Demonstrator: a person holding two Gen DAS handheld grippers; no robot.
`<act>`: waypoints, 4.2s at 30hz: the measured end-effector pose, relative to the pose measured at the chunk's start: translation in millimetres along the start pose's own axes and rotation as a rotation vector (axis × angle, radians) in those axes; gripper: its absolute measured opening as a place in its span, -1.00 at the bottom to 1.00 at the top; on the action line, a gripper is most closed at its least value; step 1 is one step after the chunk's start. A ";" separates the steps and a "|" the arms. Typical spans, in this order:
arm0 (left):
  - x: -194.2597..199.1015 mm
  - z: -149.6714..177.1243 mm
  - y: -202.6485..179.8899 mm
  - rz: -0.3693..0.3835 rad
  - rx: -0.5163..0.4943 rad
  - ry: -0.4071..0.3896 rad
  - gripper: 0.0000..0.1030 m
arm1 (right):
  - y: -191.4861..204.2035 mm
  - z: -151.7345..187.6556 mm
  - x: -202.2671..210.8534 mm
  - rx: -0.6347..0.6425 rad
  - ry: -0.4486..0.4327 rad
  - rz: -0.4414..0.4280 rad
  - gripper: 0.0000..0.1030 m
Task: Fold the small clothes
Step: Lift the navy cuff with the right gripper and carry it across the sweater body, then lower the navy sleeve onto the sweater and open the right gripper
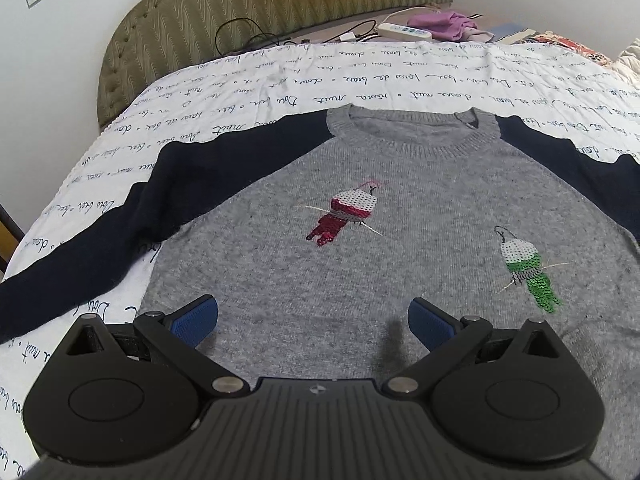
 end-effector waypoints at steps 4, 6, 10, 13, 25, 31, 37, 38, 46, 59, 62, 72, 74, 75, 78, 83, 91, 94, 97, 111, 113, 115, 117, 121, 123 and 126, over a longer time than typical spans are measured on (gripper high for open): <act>-2.7 1.7 4.9 0.003 0.003 0.003 1.00 | 54.3 21.7 -10.0 0.071 0.046 -0.063 -0.81; -4.2 2.5 7.9 0.005 0.010 0.007 1.00 | 74.5 32.2 -14.0 0.083 0.056 -0.095 -0.81; -5.8 3.3 13.6 0.012 0.026 0.011 1.00 | 110.3 49.8 -20.6 0.123 0.095 -0.132 -0.81; -5.9 3.7 16.7 0.018 0.030 0.010 1.00 | 134.5 59.9 -22.9 0.162 0.117 -0.146 -0.81; -2.4 5.7 26.9 0.028 0.038 0.004 1.00 | 215.5 79.0 -32.9 0.300 0.168 -0.195 -0.80; 0.5 5.4 34.6 0.013 0.037 -0.006 1.00 | 249.1 80.2 -36.2 0.329 0.178 -0.219 -0.80; 1.6 5.7 43.1 -0.003 0.035 -0.011 1.00 | 281.0 82.8 -38.7 0.352 0.180 -0.245 -0.80; 1.4 6.1 44.7 -0.006 0.036 -0.011 1.00 | 286.6 83.5 -39.7 0.354 0.182 -0.250 -0.80; -1.3 9.7 58.9 -0.023 0.051 -0.001 1.00 | 325.2 90.6 -46.1 0.379 0.197 -0.282 -0.80; -5.1 15.5 72.7 -0.036 0.070 0.015 1.00 | 378.1 98.1 -51.1 0.404 0.214 -0.326 -0.80; -5.0 16.4 74.6 -0.040 0.072 0.017 1.00 | 391.7 99.2 -51.6 0.407 0.216 -0.341 -0.80; -0.9 17.5 85.8 -0.065 0.088 0.008 1.00 | 432.9 106.2 -60.8 0.416 0.229 -0.365 -0.79; 0.1 17.3 90.4 -0.071 0.093 0.007 1.00 | 436.9 108.2 -63.5 0.416 0.233 -0.366 -0.79; 0.4 17.5 92.7 -0.074 0.097 0.008 1.00 | 438.5 108.5 -65.2 0.413 0.236 -0.366 -0.79; 1.2 18.1 99.0 -0.084 0.113 0.009 1.00 | 441.1 112.6 -71.5 0.389 0.267 -0.386 -0.76; 0.6 20.0 105.6 -0.092 0.132 0.020 1.00 | 444.0 129.4 -82.3 0.395 0.345 -0.408 -0.72; 0.7 22.0 111.0 -0.095 0.148 0.024 1.00 | 449.6 127.6 -62.3 0.448 0.312 -0.430 0.41; 0.9 23.0 117.2 -0.105 0.159 0.024 1.00 | 451.5 127.4 -50.2 0.488 0.287 -0.430 0.41; -1.0 24.5 126.3 -0.113 0.193 0.034 1.00 | 444.3 129.8 -40.4 0.465 0.280 -0.447 0.50; -8.7 24.4 158.8 -0.141 0.273 0.053 1.00 | 413.0 155.0 -16.4 0.506 0.315 -0.418 0.57; -9.7 25.0 164.9 -0.146 0.287 0.056 1.00 | 408.7 159.5 -9.1 0.524 0.308 -0.422 0.57; -10.5 25.5 170.6 -0.158 0.295 0.058 1.00 | 405.0 163.4 -4.3 0.533 0.309 -0.424 0.57; -10.9 25.8 176.2 -0.171 0.299 0.058 1.00 | 400.1 166.2 1.1 0.536 0.311 -0.429 0.58; -13.1 26.9 191.0 -0.198 0.319 0.062 1.00 | 390.8 170.7 11.6 0.545 0.304 -0.439 0.58; -15.2 28.3 199.8 -0.211 0.336 0.068 1.00 | 385.2 171.2 15.2 0.544 0.303 -0.441 0.58; -18.0 30.9 212.3 -0.231 0.362 0.075 1.00 | 376.8 171.2 21.2 0.535 0.298 -0.444 0.58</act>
Point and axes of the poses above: each gripper's, at about its wrist camera, not at the fingertips, and x roughly against the way its jaws point, y to its left, z to its underside, the point moved 8 cm from there along -x, roughly the way its jaws point, and after that the axes turned 7 degrees about y, right-handed, at the moved point
